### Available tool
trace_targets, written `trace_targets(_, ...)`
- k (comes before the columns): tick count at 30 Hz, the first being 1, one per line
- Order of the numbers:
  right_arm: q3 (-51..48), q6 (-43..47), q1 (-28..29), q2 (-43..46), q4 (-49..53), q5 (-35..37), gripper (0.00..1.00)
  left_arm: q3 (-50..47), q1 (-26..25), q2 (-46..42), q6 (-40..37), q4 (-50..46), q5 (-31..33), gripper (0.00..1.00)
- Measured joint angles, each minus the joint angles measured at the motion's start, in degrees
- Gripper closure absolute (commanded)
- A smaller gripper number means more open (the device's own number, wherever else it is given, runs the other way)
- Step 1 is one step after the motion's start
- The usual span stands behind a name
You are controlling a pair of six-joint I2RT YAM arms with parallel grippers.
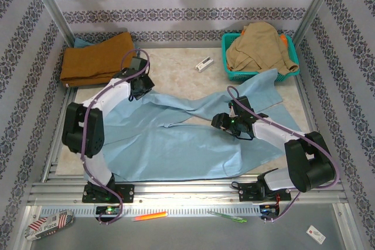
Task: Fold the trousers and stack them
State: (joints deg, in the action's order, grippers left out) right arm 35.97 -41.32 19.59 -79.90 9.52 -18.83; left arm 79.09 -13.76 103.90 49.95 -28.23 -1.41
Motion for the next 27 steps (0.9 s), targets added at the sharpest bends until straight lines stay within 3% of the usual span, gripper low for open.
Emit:
trace_targets(5,0.1,0.6,0.0,-0.5,-0.1,-0.4,0.40,7.4,2.0,8.2,-3.8,-2.1,-1.9,0.99)
trace_targets(9,1.2,1.3,0.2,-1.4,0.1,-0.6,0.40,12.6,4.3,14.9,-6.4,-3.8,-3.7,0.87)
trace_targets(11,1.5,1.3,0.2,-1.4,0.0,-0.7,0.40,15.1,5.7,18.0,-7.4,-4.7,-5.4,0.73)
trace_targets(14,1.7,1.3,0.2,-1.4,0.1,-0.8,0.40,18.2,8.1,21.5,-9.0,-5.3,-7.3,0.39)
trace_targets(16,1.7,1.3,0.2,-1.4,0.1,-0.8,0.39,19.2,9.4,22.2,-9.7,-6.2,-8.1,0.24)
trace_targets(17,1.7,1.3,0.2,-1.2,0.2,-0.8,0.39,19.6,9.9,22.2,-10.2,-6.6,-8.5,0.21)
trace_targets(22,1.7,2.3,0.2,1.9,2.3,-0.2,0.37,15.8,10.2,16.2,-11.2,-7.2,-7.5,0.09)
trace_targets(27,1.7,3.2,-0.3,8.0,6.1,1.2,0.34,-3.6,3.9,-1.9,-9.6,-2.6,-5.3,0.07)
